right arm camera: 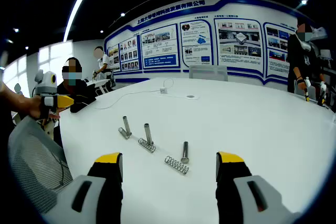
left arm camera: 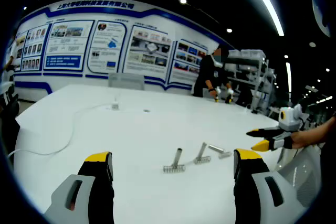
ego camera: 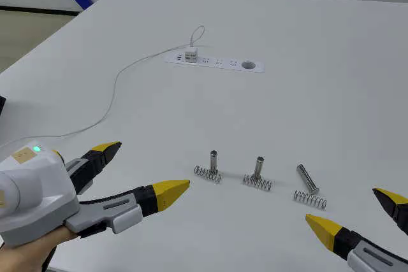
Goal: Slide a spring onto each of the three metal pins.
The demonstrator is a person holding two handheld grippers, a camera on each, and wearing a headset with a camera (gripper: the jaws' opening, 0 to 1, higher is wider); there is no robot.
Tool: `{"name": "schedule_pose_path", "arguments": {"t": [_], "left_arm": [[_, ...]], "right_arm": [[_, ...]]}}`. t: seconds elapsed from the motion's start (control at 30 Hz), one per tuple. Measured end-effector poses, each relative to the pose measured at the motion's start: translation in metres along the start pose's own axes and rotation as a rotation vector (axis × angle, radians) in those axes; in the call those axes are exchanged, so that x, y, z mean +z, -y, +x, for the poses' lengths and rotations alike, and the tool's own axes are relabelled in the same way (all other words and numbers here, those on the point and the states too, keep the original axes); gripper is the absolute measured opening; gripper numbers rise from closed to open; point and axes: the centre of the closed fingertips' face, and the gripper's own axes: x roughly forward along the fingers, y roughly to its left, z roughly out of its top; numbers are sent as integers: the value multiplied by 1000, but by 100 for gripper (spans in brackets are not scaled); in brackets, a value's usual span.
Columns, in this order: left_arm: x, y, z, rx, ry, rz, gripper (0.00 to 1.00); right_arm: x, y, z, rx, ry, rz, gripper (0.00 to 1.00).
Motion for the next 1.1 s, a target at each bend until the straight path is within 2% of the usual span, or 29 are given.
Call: {"name": "schedule_pose_path", "arguments": {"t": [0.1, 0.2, 0.33, 0.67, 0.9, 1.0, 1.1], "left_arm": [[-1, 1, 0, 0, -9, -4, 97], [2, -1, -2, 10, 7, -8, 98], [2, -2, -2, 17, 6, -9, 97], [-5, 2, 0, -4, -28, 2, 97], [-1, -2, -2, 9, -14, -4, 96], [2, 1, -3, -3, 5, -14, 97], [1, 4, -2, -12, 0, -1, 97]], "right_arm": [[0, -1, 0, -1, -3, -8, 73], [1, -2, 0, 2, -4, -14, 73], [1, -5, 0, 13, -3, -15, 73], [3, -3, -3, -1, 1, -19, 72], [5, -4, -4, 1, 10, -12, 72], [3, -5, -3, 7, 2, -19, 72], [3, -6, -3, 8, -3, -20, 72]]}}
